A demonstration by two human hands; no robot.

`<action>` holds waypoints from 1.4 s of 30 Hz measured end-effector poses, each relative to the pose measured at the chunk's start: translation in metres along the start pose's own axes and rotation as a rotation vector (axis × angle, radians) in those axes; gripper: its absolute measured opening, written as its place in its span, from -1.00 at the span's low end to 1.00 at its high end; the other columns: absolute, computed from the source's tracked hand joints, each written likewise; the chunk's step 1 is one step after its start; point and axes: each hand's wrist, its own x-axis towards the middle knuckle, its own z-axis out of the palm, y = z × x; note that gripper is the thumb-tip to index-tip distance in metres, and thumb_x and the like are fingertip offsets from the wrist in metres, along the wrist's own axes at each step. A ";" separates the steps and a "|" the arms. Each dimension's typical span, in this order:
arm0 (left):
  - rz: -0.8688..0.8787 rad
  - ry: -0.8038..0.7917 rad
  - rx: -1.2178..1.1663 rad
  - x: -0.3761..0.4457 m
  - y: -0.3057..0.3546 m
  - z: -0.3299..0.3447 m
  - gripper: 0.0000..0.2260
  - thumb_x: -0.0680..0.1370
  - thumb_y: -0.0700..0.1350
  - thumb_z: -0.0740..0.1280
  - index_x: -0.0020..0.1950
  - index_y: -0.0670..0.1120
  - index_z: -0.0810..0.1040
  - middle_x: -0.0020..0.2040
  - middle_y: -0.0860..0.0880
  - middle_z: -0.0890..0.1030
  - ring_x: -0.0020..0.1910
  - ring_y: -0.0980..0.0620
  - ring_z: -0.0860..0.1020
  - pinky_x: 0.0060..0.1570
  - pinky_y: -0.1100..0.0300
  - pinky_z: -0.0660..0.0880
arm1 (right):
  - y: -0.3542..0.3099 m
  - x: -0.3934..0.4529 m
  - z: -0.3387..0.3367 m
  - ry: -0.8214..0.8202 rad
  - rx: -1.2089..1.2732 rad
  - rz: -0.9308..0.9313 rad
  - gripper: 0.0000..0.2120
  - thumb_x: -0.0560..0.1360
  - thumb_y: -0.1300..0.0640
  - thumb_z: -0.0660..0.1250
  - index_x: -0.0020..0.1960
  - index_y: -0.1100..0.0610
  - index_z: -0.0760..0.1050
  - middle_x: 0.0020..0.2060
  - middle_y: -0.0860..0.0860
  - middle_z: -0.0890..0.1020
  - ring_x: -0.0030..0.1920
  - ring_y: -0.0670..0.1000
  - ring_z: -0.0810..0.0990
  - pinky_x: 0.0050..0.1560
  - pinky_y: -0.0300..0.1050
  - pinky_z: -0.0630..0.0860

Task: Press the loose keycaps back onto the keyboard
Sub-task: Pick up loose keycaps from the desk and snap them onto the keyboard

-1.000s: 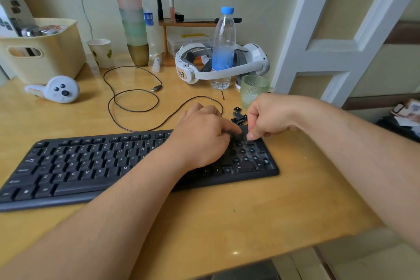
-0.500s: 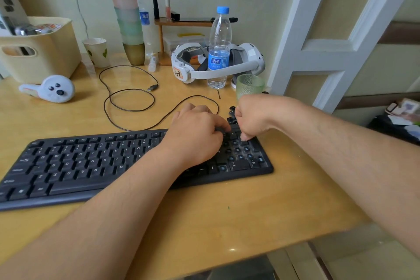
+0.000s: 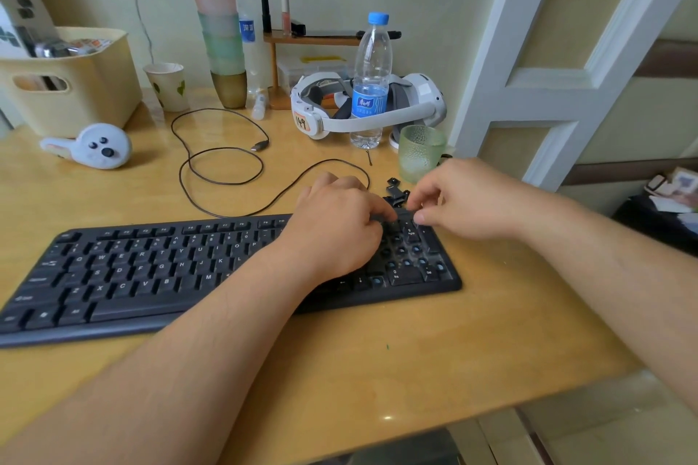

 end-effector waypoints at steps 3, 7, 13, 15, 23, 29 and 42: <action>-0.001 -0.009 0.014 0.000 0.001 0.002 -0.61 0.59 -0.07 0.21 0.30 0.32 0.60 0.25 0.06 0.54 0.28 -0.11 0.34 0.36 -0.09 0.31 | 0.005 -0.015 0.020 0.075 -0.038 -0.102 -0.81 0.56 -0.01 0.46 0.17 -0.13 0.69 -0.20 -0.31 0.51 -0.16 -0.29 0.45 -0.13 -0.28 0.33; -0.004 -0.049 0.019 0.000 0.003 0.003 -0.58 0.61 -0.07 0.18 0.38 0.32 0.55 0.32 0.05 0.52 0.33 -0.12 0.32 0.36 -0.07 0.28 | 0.008 -0.027 0.045 0.235 -0.023 -0.104 -0.76 0.58 0.01 0.42 0.23 -0.09 0.68 -0.06 -0.27 0.50 -0.14 -0.26 0.38 0.05 -0.21 0.33; 0.021 -0.119 0.026 -0.001 0.005 0.004 -0.51 0.64 -0.06 0.10 0.48 0.39 0.41 0.42 0.09 0.44 0.38 -0.11 0.29 0.38 -0.12 0.26 | 0.004 -0.031 0.053 0.306 -0.008 -0.087 -0.78 0.60 0.05 0.39 0.22 -0.04 0.70 0.05 -0.09 0.60 -0.03 -0.13 0.44 0.05 -0.22 0.33; 0.018 -0.129 0.031 -0.002 0.005 0.002 -0.51 0.64 -0.05 0.06 0.46 0.43 0.39 0.42 0.11 0.43 0.37 -0.10 0.29 0.38 -0.13 0.25 | 0.003 -0.032 0.054 0.318 0.003 -0.100 -0.81 0.60 0.08 0.40 0.16 -0.02 0.72 0.03 -0.09 0.62 -0.07 -0.14 0.44 0.03 -0.23 0.34; 0.020 -0.169 0.052 -0.003 0.008 -0.002 -0.51 0.65 -0.04 0.04 0.47 0.44 0.38 0.45 0.12 0.40 0.38 -0.09 0.27 0.36 -0.13 0.22 | -0.002 -0.025 0.047 0.314 0.033 -0.015 -0.91 0.56 0.08 0.45 -0.03 -0.06 0.73 -0.09 -0.12 0.62 -0.10 -0.11 0.49 0.05 -0.14 0.41; 0.007 -0.161 0.016 -0.003 0.005 -0.004 -0.50 0.63 -0.08 0.07 0.48 0.37 0.42 0.49 0.12 0.41 0.39 -0.09 0.28 0.37 -0.14 0.23 | -0.006 -0.016 0.028 0.142 0.045 0.001 -0.86 0.55 0.07 0.47 -0.09 -0.17 0.68 -0.15 -0.20 0.64 -0.16 -0.24 0.51 -0.14 -0.29 0.36; -0.040 0.052 -0.374 0.000 0.002 -0.007 -0.92 0.58 0.05 0.42 0.02 0.15 0.71 -0.09 0.18 0.69 -0.10 0.24 0.60 -0.04 0.27 0.51 | -0.005 -0.021 0.030 0.248 0.938 0.065 -0.73 0.55 0.39 0.41 -0.02 0.02 0.69 -0.27 0.05 0.66 -0.35 -0.15 0.58 -0.29 -0.34 0.53</action>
